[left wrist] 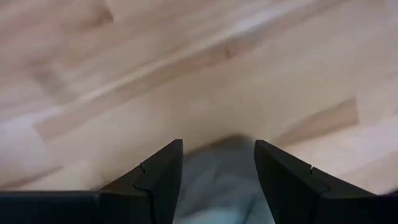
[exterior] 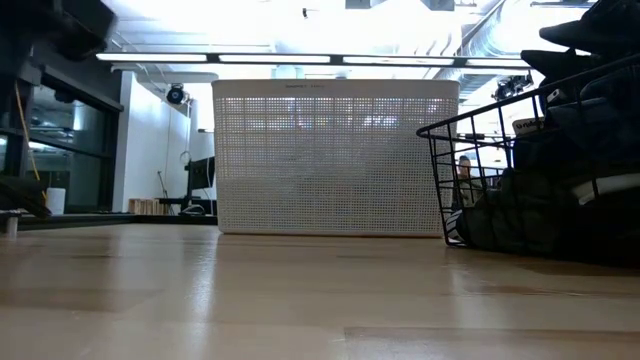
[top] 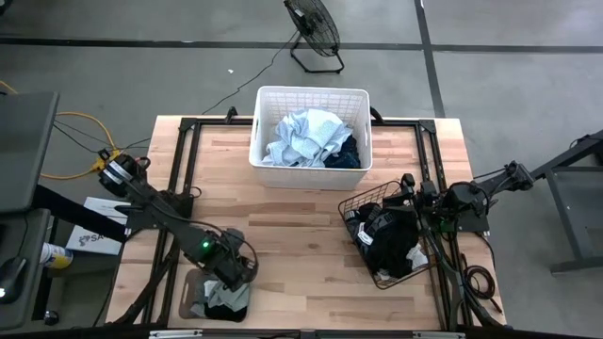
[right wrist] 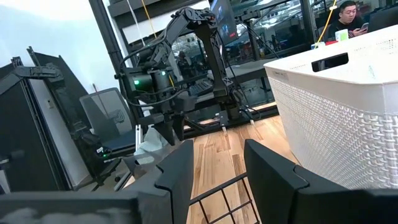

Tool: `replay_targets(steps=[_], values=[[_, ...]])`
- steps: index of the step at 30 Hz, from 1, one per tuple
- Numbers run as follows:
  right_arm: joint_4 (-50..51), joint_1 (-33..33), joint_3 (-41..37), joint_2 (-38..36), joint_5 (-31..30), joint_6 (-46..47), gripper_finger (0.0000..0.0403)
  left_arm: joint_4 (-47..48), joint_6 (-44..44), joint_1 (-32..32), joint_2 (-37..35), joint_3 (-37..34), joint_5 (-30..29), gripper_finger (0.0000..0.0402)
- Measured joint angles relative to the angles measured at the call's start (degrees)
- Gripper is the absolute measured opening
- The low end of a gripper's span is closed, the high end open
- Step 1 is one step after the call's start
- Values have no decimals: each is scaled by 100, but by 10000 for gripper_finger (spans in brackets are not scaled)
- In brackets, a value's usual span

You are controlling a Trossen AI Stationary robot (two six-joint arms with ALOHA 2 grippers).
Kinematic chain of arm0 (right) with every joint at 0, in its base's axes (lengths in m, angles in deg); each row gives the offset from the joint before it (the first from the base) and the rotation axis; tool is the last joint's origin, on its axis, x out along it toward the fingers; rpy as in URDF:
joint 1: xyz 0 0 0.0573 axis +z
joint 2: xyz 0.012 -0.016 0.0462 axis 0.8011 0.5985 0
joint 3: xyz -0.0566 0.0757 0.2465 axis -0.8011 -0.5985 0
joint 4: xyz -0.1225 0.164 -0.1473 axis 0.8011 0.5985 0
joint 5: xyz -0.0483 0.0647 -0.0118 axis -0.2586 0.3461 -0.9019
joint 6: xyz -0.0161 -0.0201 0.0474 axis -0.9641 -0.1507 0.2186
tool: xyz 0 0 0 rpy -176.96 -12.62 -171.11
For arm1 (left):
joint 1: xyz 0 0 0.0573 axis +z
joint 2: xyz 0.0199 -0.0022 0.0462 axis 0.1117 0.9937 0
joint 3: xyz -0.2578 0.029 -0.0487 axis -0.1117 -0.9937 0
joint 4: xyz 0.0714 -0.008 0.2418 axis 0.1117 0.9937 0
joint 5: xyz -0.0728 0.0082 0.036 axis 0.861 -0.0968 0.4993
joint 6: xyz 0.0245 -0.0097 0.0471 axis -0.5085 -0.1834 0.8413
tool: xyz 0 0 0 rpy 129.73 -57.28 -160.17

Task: Pick & Place Cloths
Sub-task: Return to Home Position

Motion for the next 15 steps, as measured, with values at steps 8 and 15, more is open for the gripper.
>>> replay_targets(steps=[8,15], values=[[1,2,-2,0,-1,0,134,49,-406,-362,0,77,113,193],[0,1,-2,0,0,0,134,334,-406,-399,0,354,107,193]])
